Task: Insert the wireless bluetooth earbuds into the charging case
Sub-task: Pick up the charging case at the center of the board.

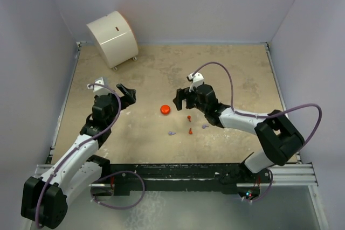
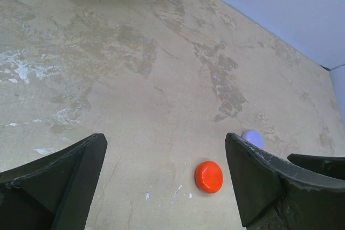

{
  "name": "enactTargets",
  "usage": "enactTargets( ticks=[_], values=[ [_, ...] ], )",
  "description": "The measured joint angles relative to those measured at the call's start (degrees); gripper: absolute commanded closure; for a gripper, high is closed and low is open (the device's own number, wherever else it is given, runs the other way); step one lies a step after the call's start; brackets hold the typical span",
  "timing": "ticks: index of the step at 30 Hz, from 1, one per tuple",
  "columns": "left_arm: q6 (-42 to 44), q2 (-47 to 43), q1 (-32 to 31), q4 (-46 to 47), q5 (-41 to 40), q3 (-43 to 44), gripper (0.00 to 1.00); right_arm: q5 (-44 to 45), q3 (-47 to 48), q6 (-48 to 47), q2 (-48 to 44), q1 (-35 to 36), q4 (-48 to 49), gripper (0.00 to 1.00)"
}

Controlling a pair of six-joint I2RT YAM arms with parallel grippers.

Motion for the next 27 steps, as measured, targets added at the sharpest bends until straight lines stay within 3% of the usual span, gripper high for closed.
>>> enactTargets(
  ticks=[12, 27],
  values=[
    [-0.4, 0.2, -0.2, 0.3, 1.0, -0.9, 0.10, 8.3, 11.2, 4.2, 11.0, -0.1, -5.0, 0.02],
    [-0.4, 0.6, -0.3, 0.3, 1.0, -0.9, 0.10, 9.5, 11.5, 6.6, 15.4, -4.2, -6.6, 0.02]
  ],
)
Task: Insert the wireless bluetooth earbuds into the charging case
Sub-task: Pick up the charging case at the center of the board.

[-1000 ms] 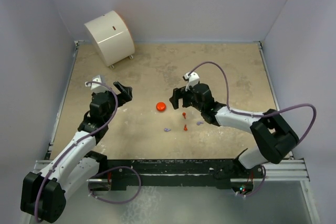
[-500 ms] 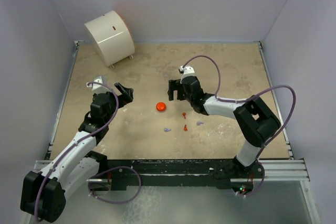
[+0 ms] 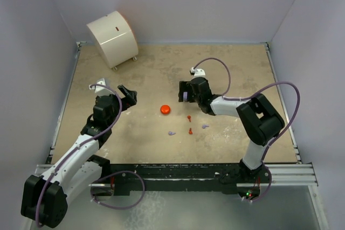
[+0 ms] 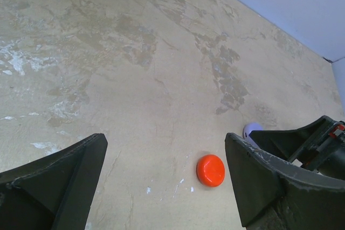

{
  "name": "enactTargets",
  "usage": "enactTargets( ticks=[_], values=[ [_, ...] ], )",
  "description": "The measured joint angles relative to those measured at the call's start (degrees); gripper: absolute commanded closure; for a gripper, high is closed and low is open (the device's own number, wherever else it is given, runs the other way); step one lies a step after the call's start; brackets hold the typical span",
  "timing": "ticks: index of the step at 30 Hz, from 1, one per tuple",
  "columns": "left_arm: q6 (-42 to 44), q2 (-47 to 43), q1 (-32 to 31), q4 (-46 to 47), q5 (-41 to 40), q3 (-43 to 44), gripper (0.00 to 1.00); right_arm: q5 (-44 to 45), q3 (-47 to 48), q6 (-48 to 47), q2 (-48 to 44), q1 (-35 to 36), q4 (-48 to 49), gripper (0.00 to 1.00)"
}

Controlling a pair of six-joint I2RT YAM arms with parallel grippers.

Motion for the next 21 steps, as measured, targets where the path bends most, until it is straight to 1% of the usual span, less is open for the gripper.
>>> enactTargets(
  ticks=[6, 16, 21],
  values=[
    [0.0, 0.0, 0.0, 0.0, 0.0, 0.0, 0.10, -1.6, 0.0, 0.4, 2.0, 0.0, 0.8, 0.03],
    [-0.1, -0.9, 0.0, 0.0, -0.2, -1.8, 0.10, -4.6, 0.0, 0.5, 2.1, 0.2, 2.1, 0.05],
    [-1.0, -2.1, 0.0, -0.2, -0.2, -2.8, 0.10, -5.7, 0.0, 0.7, 2.1, 2.8, 2.3, 0.05]
  ],
)
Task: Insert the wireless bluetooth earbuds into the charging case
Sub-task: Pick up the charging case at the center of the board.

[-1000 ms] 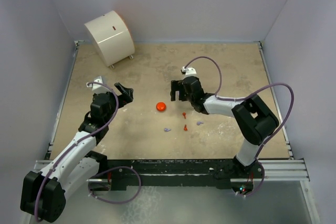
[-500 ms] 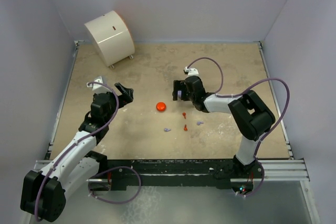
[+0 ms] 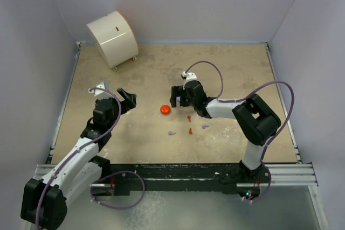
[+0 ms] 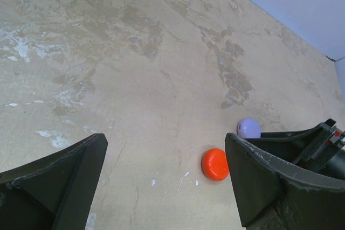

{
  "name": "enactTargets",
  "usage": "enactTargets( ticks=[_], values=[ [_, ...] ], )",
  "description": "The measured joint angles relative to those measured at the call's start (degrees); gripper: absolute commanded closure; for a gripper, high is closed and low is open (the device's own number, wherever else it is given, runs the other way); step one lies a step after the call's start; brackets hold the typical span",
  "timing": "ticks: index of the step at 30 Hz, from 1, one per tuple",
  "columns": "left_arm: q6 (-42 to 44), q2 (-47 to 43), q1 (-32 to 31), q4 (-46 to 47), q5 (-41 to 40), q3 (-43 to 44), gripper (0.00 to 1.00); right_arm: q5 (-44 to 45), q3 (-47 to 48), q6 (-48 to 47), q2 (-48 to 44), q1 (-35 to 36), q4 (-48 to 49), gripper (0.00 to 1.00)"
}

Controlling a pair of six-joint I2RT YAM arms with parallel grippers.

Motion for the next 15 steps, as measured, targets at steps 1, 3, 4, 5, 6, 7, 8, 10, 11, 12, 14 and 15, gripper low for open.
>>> enactTargets(
  ticks=[1, 3, 4, 5, 6, 7, 8, 10, 11, 12, 14, 15],
  values=[
    [0.0, -0.1, 0.0, 0.0, 0.0, 0.0, 0.10, -0.5, 0.0, 0.0, 0.0, 1.0, 0.1, 0.05],
    [-0.1, -0.6, 0.0, -0.1, 0.0, 0.0, 0.10, -1.2, -0.1, 0.0, -0.5, 2.9, 0.4, 0.05],
    [-0.1, -0.9, 0.0, -0.1, 0.0, 0.0, 0.10, -1.5, -0.4, 0.0, -1.1, 3.7, 0.7, 0.05],
    [-0.1, -1.1, 0.0, -0.2, 0.0, 0.0, 0.11, -1.6, -1.0, 0.2, -2.1, 4.4, 1.0, 0.05],
    [-0.2, -1.4, 0.0, -0.2, 0.0, 0.0, 0.11, -1.7, -1.8, 0.3, -3.4, 5.0, 1.3, 0.05],
    [-0.2, -1.7, 0.0, -0.3, 0.0, 0.0, 0.11, -1.6, -2.5, 0.4, -4.7, 5.4, 1.4, 0.04],
    [-0.3, -1.9, 0.0, -0.4, 0.0, 0.0, 0.11, -1.5, -3.3, 0.6, -6.1, 5.6, 1.6, 0.04],
    [-0.3, -2.4, 0.0, -1.0, 0.0, 0.0, 0.11, -0.5, -4.1, 0.8, -8.7, 5.5, 1.9, 0.04],
    [-0.3, -2.8, 0.0, -1.5, 0.0, 0.0, 0.11, -0.1, -4.1, 0.8, -9.4, 5.4, 2.1, 0.04],
    [-0.3, -3.0, 0.0, -1.9, 0.0, 0.0, 0.11, 0.3, -4.1, 0.8, -9.7, 5.3, 2.5, 0.04],
    [-0.3, -3.7, 0.0, -2.9, 0.0, 0.0, 0.11, 1.3, -4.1, 0.8, -9.7, 5.1, 2.7, 0.04],
    [-0.3, -4.1, 0.0, -3.2, 0.0, 0.0, 0.11, 1.6, -4.1, 0.8, -9.4, 5.0, 2.5, 0.04]
  ],
)
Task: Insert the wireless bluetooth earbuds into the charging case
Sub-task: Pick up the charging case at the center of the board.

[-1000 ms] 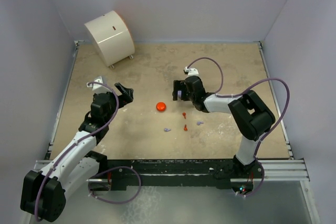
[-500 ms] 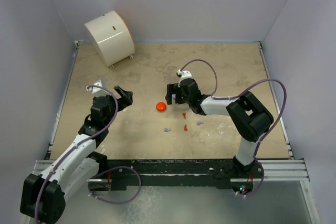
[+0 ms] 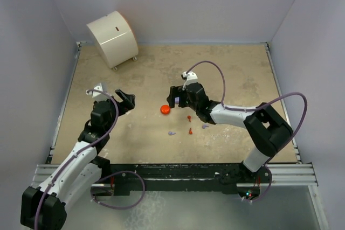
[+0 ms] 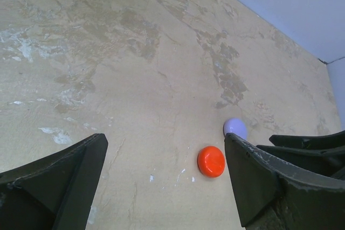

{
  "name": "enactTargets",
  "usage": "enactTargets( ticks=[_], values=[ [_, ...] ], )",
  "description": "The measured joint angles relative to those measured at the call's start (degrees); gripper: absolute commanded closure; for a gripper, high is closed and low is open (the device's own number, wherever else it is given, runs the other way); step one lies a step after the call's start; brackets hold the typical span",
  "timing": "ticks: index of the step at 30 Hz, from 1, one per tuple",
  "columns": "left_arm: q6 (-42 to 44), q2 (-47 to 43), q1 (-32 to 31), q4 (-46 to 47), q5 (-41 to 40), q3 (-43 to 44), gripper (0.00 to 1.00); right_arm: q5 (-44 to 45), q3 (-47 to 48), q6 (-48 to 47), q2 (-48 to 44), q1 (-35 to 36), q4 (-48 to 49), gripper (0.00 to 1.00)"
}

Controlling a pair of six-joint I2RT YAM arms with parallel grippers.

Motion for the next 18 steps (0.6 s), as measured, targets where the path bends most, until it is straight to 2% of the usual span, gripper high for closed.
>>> enactTargets(
  ticks=[18],
  values=[
    [-0.2, -2.1, 0.0, -1.1, -0.4, -1.0, 0.11, -0.4, 1.2, 0.0, 8.9, 0.0, 1.7, 0.03]
  ],
)
